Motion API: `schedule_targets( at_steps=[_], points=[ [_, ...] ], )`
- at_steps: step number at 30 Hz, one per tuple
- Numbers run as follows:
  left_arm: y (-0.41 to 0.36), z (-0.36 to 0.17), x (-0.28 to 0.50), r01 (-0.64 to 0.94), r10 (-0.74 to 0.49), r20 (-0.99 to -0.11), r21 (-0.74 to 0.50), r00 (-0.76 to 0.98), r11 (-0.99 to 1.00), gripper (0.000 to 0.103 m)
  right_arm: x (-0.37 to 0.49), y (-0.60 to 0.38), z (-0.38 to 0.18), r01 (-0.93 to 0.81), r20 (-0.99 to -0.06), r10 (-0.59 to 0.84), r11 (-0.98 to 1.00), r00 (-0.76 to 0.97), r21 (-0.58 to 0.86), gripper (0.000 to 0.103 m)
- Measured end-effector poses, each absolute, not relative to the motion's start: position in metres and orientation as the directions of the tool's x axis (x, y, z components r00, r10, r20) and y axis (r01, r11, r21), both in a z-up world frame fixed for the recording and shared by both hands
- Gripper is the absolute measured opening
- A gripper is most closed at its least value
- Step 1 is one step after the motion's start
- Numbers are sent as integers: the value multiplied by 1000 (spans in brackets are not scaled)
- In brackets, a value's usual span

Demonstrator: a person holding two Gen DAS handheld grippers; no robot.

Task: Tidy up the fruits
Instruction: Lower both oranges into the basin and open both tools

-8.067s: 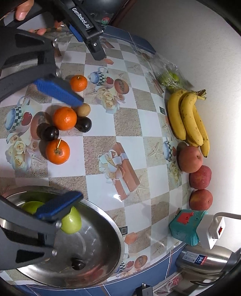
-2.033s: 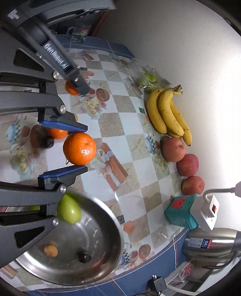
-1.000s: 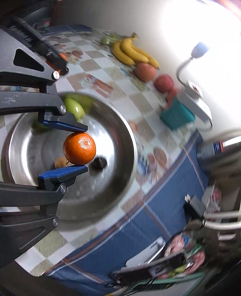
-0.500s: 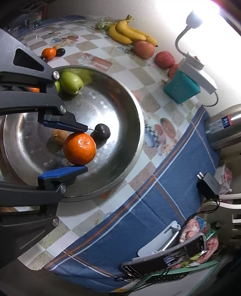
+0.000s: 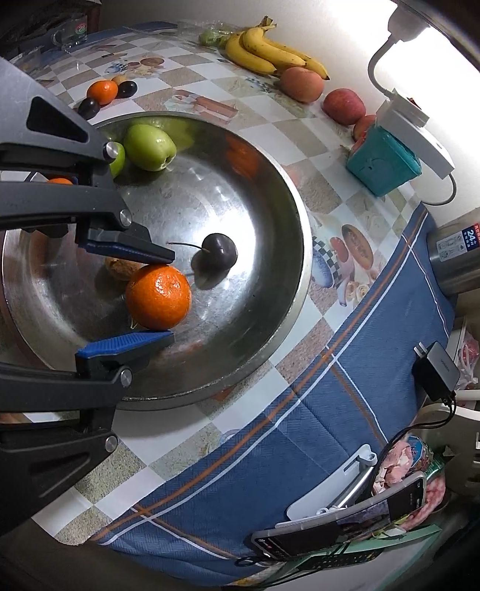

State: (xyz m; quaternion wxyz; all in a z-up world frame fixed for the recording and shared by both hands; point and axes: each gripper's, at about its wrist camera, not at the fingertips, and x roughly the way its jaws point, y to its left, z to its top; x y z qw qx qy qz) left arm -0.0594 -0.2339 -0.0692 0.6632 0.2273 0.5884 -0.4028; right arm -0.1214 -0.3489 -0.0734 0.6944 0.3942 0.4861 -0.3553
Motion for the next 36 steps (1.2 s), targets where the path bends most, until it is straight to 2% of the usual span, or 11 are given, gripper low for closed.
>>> schedule_targets(
  at_steps=[17, 22, 36],
  points=[
    [-235, -72, -61, 803, -262, -965, -179, -29, 569, 42, -120, -350, -78, 885, -958, -99, 418, 268, 204, 39],
    [-234, -69, -61, 803, -272, -962, -182, -26, 568, 50, -123, -351, -77, 887, -957, -97, 411, 273, 211, 39],
    [-229, -42, -51, 791, -344, -939, -209, 2, 575, 52, -131, -352, -45, 870, -912, -166, 401, 375, 285, 39]
  ],
)
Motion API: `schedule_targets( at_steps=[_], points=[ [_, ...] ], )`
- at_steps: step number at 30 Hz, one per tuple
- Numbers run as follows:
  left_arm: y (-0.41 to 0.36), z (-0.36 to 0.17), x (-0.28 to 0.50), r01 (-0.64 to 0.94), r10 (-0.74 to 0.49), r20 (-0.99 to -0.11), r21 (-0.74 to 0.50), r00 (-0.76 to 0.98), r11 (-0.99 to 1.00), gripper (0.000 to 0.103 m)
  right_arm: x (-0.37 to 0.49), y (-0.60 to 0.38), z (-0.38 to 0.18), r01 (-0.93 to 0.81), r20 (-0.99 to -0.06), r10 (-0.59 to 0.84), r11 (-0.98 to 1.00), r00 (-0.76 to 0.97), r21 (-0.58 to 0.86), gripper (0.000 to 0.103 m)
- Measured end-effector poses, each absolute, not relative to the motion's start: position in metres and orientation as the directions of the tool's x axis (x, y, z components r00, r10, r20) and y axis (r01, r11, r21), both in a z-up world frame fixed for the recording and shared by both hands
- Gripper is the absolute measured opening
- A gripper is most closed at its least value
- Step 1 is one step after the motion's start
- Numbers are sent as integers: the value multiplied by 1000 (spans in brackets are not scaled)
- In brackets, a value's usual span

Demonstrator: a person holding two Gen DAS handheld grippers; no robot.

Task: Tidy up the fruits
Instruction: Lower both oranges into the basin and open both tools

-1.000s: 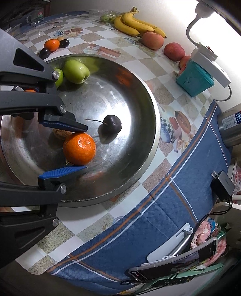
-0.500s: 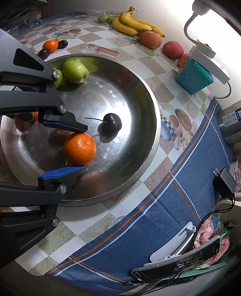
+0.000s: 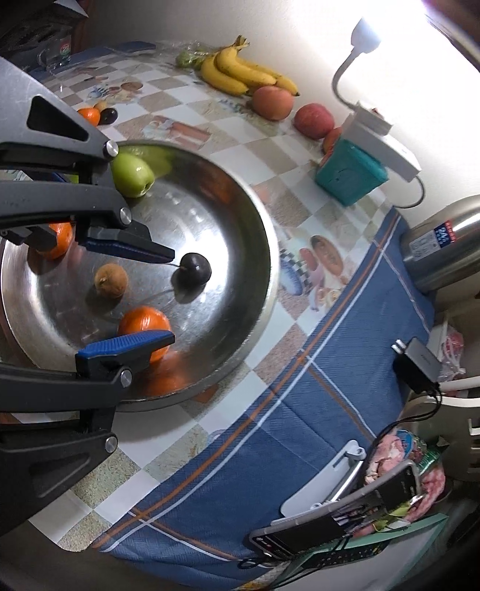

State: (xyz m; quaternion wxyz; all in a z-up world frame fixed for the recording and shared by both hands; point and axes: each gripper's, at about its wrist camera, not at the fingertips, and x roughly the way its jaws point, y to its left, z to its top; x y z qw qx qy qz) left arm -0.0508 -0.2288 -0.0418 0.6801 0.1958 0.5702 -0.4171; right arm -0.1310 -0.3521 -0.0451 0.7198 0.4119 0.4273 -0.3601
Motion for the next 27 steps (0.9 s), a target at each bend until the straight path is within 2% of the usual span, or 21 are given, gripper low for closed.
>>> schedule_targets(
  at_steps=[5, 11, 14, 19, 21, 25, 27],
  points=[
    [-217, -32, -33, 744, -365, -929, -206, 54, 635, 52, -126, -351, -45, 863, -909, -161, 413, 384, 292, 39],
    [-203, -22, -13, 689, -358, -918, -148, 171, 709, 52, -119, -347, -47, 853, -912, -155, 440, 381, 281, 39],
    [-196, -20, -1, 653, -333, -915, -112, 226, 749, 58, -114, -343, -47, 845, -913, -153, 461, 378, 272, 39],
    [-179, -24, 15, 590, -301, -920, -101, 251, 801, 59, -106, -337, -47, 832, -915, -157, 494, 373, 254, 39],
    [-176, -26, 19, 566, -285, -921, -89, 267, 819, 63, -103, -333, -47, 825, -916, -154, 507, 371, 249, 39],
    [-169, -29, 27, 530, -260, -924, -77, 281, 845, 65, -97, -328, -48, 813, -918, -155, 534, 365, 234, 49],
    [-166, -31, 30, 517, -252, -924, -72, 288, 853, 66, -93, -325, -48, 803, -918, -155, 551, 366, 227, 49]
  ],
)
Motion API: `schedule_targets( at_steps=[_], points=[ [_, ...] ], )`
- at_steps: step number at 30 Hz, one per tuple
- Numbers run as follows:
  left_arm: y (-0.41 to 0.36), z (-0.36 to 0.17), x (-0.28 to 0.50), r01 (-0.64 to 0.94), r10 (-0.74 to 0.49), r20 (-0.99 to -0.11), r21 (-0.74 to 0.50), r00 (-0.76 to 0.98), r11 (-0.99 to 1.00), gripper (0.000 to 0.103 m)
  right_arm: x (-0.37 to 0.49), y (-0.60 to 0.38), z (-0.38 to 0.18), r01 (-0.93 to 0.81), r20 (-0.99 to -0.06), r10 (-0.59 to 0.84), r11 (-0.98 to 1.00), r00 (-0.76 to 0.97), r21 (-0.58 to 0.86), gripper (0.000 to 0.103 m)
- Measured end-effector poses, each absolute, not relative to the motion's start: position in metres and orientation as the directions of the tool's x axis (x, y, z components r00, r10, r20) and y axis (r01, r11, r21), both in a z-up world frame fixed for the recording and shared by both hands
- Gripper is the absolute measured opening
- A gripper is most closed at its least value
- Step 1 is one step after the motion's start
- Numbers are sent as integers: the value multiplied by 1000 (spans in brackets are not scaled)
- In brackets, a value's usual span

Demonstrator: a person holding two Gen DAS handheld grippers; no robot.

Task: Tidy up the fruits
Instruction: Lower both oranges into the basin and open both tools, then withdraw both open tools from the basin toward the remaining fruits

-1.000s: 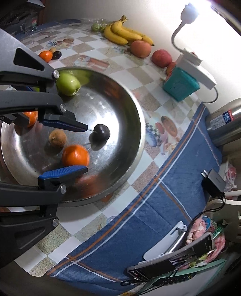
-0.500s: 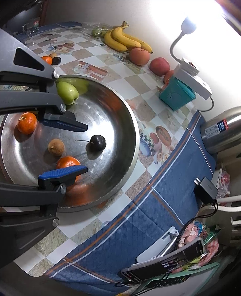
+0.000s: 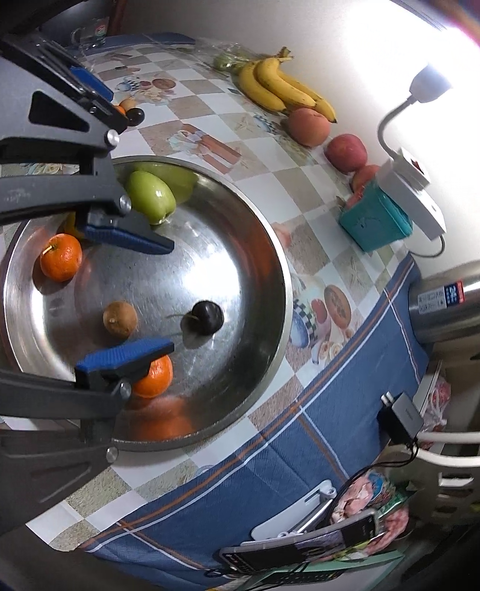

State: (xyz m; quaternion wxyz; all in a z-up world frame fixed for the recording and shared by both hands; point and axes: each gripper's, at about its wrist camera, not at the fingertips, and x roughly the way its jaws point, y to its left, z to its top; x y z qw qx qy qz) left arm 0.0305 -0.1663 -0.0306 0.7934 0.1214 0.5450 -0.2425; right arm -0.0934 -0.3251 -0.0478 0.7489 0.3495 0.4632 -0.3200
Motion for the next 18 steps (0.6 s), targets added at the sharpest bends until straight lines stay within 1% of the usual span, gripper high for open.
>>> schedule_targets(
  at_steps=[1, 4, 7, 10, 12, 13, 14, 18],
  points=[
    [-166, -30, 31, 513, -248, -924, -68, 292, 856, 67, -92, -324, -48, 800, -918, -155, 557, 365, 224, 50],
    [-163, -31, 35, 503, -231, -924, -51, 303, 863, 68, -87, -319, -49, 786, -919, -154, 580, 363, 213, 57],
    [-161, -32, 38, 489, -222, -926, -46, 307, 871, 68, -84, -316, -50, 775, -918, -157, 599, 363, 204, 58],
    [-158, -33, 41, 476, -214, -927, -45, 308, 878, 69, -82, -313, -50, 768, -918, -165, 611, 362, 193, 68],
    [-157, -33, 43, 467, -200, -925, -28, 322, 884, 72, -81, -312, -49, 763, -916, -166, 618, 365, 191, 71],
    [-156, -32, 44, 463, -200, -924, -28, 325, 886, 73, -81, -312, -49, 762, -916, -167, 619, 365, 191, 76],
    [-156, -32, 44, 461, -201, -924, -31, 325, 887, 74, -81, -312, -49, 761, -915, -170, 620, 366, 190, 79],
    [-154, -30, 48, 451, -196, -923, -27, 331, 892, 75, -80, -312, -49, 756, -914, -171, 627, 367, 186, 79]
  ],
)
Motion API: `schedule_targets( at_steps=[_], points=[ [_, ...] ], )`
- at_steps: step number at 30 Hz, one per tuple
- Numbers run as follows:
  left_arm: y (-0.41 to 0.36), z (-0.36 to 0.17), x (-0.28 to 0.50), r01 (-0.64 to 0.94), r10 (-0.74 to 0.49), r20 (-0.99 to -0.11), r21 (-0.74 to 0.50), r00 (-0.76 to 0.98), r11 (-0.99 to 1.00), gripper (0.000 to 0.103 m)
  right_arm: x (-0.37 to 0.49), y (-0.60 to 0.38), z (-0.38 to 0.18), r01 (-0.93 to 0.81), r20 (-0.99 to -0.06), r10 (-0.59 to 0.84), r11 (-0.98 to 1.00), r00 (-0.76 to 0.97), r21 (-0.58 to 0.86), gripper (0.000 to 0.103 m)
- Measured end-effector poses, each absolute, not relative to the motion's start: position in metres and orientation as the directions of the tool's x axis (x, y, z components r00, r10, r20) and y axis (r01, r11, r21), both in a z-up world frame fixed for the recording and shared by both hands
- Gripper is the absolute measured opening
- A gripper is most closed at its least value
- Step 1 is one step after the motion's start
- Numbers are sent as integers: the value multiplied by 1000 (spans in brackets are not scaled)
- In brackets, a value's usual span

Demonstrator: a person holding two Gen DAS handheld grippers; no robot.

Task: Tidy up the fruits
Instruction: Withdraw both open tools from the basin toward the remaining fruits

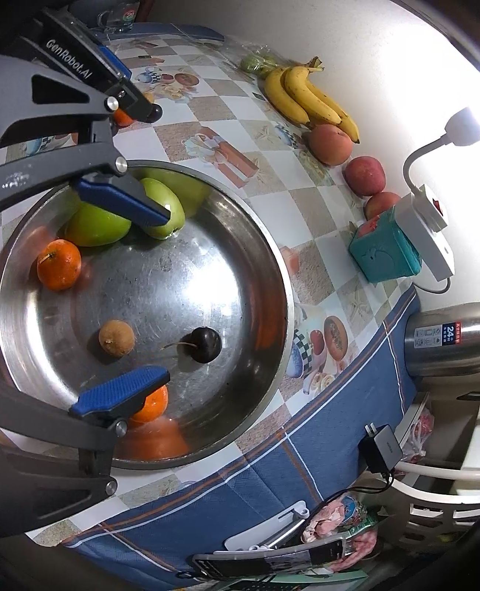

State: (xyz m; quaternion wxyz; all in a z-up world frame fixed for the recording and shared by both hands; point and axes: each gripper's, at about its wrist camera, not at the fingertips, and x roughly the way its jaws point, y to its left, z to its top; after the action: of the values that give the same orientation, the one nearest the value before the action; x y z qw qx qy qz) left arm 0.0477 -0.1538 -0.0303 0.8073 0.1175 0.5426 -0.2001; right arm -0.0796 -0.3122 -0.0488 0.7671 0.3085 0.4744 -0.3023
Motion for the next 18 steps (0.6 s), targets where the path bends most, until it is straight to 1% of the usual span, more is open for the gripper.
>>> schedule_targets(
  at_steps=[3, 5, 7, 8, 9, 10, 11, 18],
  points=[
    [-153, -32, 51, 436, -178, -929, -20, 325, 900, 75, -79, -312, -49, 753, -914, -176, 633, 367, 180, 81],
    [-152, -34, 53, 430, -175, -932, -23, 319, 903, 75, -79, -311, -48, 750, -911, -177, 636, 371, 182, 91],
    [-150, -34, 55, 427, -178, -932, -28, 315, 904, 77, -78, -311, -48, 747, -908, -180, 639, 378, 184, 93],
    [-150, -34, 55, 426, -180, -931, -30, 317, 904, 84, -78, -311, -47, 745, -907, -182, 641, 379, 183, 93],
    [-149, -34, 55, 425, -181, -930, -30, 321, 905, 95, -78, -310, -47, 744, -907, -184, 644, 379, 180, 94],
    [-149, -33, 56, 425, -180, -927, -25, 329, 905, 100, -77, -310, -47, 743, -907, -186, 646, 377, 177, 96],
    [-149, -31, 55, 426, -180, -923, -20, 340, 905, 103, -77, -309, -47, 740, -907, -188, 650, 376, 172, 98],
    [-149, -28, 53, 443, -185, -904, 5, 385, 897, 103, -76, -308, -44, 722, -894, -191, 667, 405, 185, 99]
  ],
)
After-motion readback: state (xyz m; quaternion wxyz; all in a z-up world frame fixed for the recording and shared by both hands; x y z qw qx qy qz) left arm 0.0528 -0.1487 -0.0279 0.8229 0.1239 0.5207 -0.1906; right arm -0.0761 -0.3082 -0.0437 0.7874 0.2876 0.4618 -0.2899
